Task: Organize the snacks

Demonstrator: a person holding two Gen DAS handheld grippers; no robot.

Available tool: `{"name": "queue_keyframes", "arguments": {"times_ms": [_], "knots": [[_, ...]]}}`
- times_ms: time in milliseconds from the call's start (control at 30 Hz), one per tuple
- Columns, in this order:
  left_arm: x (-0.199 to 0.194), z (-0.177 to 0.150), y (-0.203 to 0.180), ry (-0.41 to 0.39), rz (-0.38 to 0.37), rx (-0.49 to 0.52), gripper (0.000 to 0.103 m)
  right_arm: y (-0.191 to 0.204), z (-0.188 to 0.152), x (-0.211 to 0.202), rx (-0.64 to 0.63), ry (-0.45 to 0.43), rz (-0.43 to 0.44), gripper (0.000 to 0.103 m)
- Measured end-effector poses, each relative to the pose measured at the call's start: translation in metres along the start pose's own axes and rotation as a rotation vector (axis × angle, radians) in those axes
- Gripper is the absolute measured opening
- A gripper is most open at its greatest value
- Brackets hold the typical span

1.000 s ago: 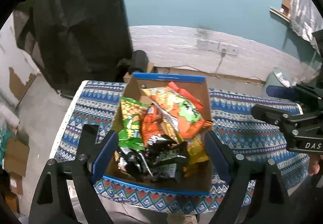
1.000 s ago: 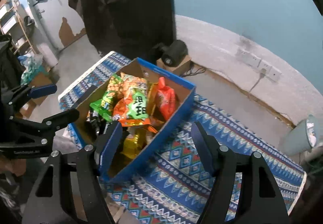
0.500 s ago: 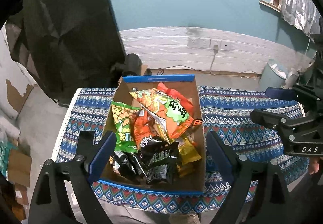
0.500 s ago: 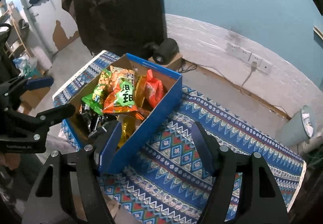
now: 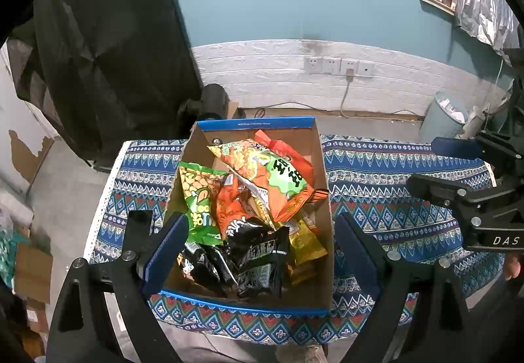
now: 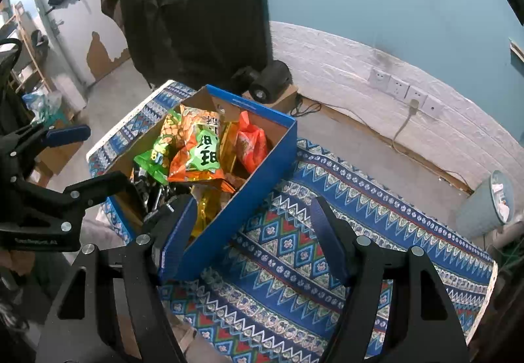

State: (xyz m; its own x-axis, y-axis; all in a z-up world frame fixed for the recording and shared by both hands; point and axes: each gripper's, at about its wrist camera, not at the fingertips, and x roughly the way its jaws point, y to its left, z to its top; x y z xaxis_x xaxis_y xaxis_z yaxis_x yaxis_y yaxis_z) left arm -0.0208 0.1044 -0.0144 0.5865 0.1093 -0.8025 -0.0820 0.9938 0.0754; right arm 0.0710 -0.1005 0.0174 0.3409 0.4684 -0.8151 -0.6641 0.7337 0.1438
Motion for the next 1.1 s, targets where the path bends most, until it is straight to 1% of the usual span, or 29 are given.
{"name": "queue_keyframes", "arguments": {"times_ms": [900, 1100], "knots": [[-0.0006, -0.0004, -0.0041, 0.009, -0.001, 0.013, 0.092, 0.0003, -0.0023, 0.0052, -0.007, 0.018, -0.012, 0.071], [-0.0043, 0.0007, -0.0047, -0.008, 0.005, 0.018, 0.092, 0.0000, -0.0023, 0.0066, -0.014, 0.027, -0.015, 0.071]]}}
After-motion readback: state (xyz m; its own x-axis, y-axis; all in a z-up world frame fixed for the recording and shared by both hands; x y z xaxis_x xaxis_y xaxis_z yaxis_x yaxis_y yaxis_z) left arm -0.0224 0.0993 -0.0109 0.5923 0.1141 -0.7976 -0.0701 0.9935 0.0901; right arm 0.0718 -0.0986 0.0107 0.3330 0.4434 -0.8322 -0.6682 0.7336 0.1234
